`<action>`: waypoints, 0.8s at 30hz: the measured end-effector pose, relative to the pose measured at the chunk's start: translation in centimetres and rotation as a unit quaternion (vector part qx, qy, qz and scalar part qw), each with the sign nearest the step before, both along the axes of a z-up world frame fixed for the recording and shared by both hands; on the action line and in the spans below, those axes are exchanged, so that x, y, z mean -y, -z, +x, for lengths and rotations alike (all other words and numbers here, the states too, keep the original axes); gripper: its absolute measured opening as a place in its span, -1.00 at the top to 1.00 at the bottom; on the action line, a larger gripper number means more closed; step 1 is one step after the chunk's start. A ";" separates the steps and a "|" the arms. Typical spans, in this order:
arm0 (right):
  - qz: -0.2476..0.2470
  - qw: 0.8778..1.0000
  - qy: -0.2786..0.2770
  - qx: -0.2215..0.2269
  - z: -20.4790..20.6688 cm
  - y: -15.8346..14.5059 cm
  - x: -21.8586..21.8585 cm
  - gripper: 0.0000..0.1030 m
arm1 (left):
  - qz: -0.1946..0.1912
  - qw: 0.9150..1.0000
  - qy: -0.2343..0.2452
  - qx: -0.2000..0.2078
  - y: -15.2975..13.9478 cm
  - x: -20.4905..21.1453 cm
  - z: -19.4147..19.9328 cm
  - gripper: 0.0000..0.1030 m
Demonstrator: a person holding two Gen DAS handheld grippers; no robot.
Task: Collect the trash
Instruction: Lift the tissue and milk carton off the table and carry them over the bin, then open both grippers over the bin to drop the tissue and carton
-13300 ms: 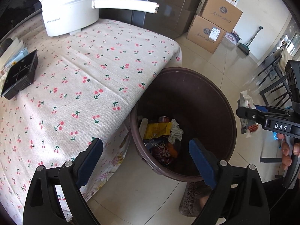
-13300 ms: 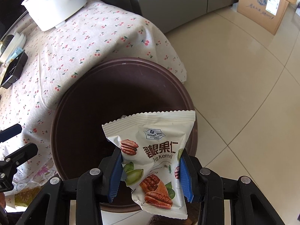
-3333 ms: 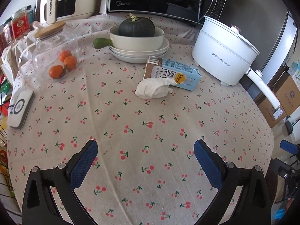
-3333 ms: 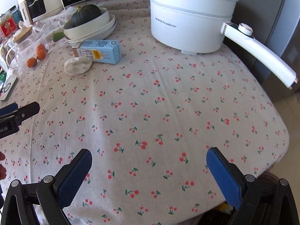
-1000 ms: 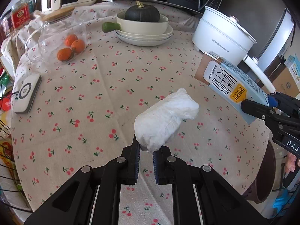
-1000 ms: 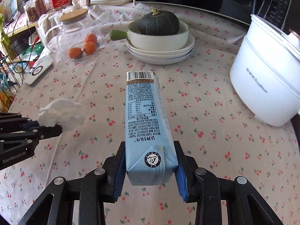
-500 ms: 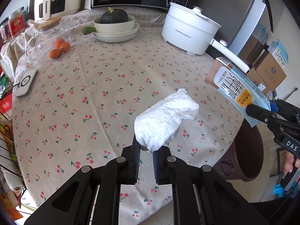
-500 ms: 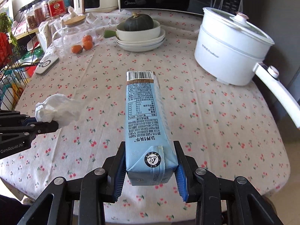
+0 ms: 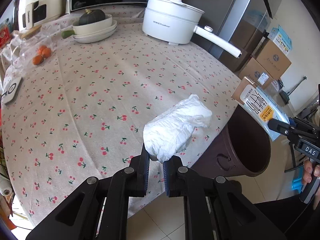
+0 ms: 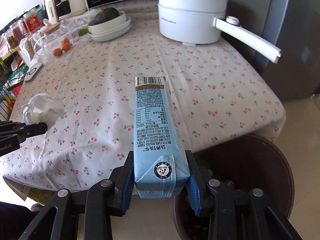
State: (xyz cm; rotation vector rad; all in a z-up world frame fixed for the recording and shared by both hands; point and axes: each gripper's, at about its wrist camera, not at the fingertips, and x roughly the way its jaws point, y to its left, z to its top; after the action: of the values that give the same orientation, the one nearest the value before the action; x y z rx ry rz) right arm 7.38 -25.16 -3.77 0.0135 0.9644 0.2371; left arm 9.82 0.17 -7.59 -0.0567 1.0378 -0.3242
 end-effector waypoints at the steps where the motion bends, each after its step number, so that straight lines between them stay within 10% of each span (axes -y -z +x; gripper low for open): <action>1: 0.004 1.000 0.006 -0.001 -0.5 0.0 0.8 0.21 | -0.001 1.000 0.006 -0.001 0.1 0.5 -0.1 0.76; 24: 0.002 0.986 0.158 -0.051 -7.5 4.7 16.7 0.21 | -0.016 0.983 0.178 -0.031 3.2 19.4 -1.0 0.76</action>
State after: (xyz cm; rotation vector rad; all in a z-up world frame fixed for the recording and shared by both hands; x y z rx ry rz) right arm -0.12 -41.85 -8.45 0.1834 1.0491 -0.0553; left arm 8.78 -19.27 -10.83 0.0924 1.1039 -0.6681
